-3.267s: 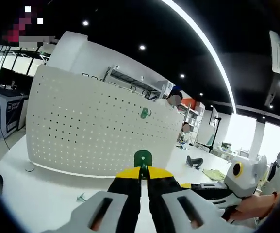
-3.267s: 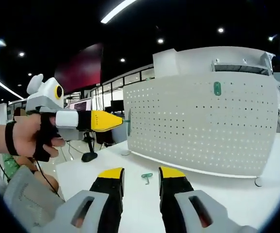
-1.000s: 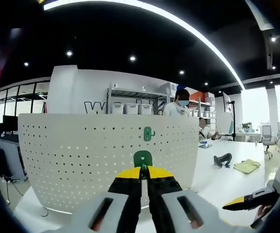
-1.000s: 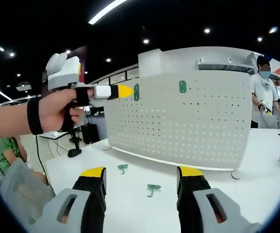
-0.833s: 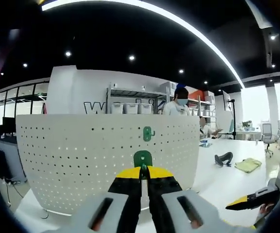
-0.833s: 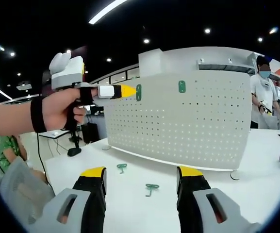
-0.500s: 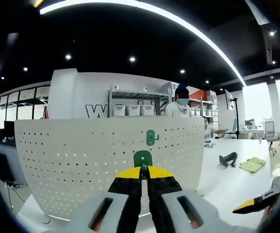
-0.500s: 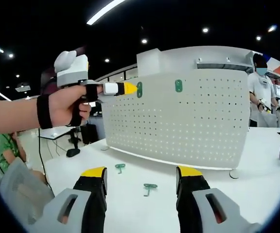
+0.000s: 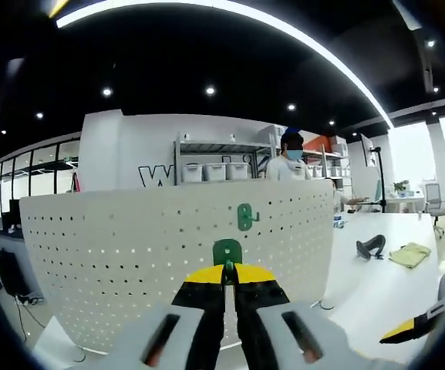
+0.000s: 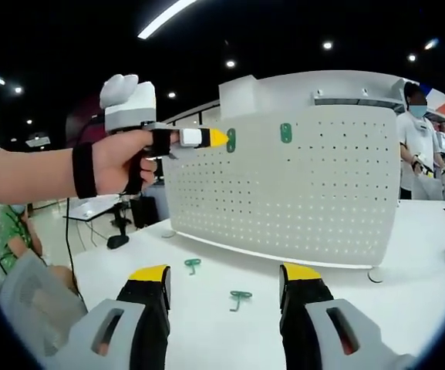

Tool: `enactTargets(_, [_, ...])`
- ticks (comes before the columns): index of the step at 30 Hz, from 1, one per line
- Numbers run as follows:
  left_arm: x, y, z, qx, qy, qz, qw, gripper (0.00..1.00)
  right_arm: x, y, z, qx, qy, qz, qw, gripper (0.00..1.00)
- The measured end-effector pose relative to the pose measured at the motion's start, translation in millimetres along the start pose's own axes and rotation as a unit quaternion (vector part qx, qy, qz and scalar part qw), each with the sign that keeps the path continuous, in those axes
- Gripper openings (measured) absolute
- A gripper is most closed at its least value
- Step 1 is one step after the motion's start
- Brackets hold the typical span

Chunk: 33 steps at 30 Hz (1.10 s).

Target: Insert the hook assembly into the mounting plate slot until the hook locks in place.

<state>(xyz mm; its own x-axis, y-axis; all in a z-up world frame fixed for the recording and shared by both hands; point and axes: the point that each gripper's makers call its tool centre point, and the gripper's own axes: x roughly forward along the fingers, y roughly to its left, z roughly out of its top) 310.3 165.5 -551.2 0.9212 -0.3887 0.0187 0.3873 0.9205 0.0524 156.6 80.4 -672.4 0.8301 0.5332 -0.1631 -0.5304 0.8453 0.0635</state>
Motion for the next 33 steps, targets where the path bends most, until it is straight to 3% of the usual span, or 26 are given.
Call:
enactTargets(13, [20,-2.7,10.9,0.027,-0.008,0.005,0.9996,0.03,-9,-5,-6.2,0.008,0.002,-0.009,0.9999,0.56])
enactTargets(33, [46,8.8,20.1,0.027,-0.016,0.031,0.9990,0.03,-12,-13,-8.5,0.009,0.007,-0.016,0.9998,0.56])
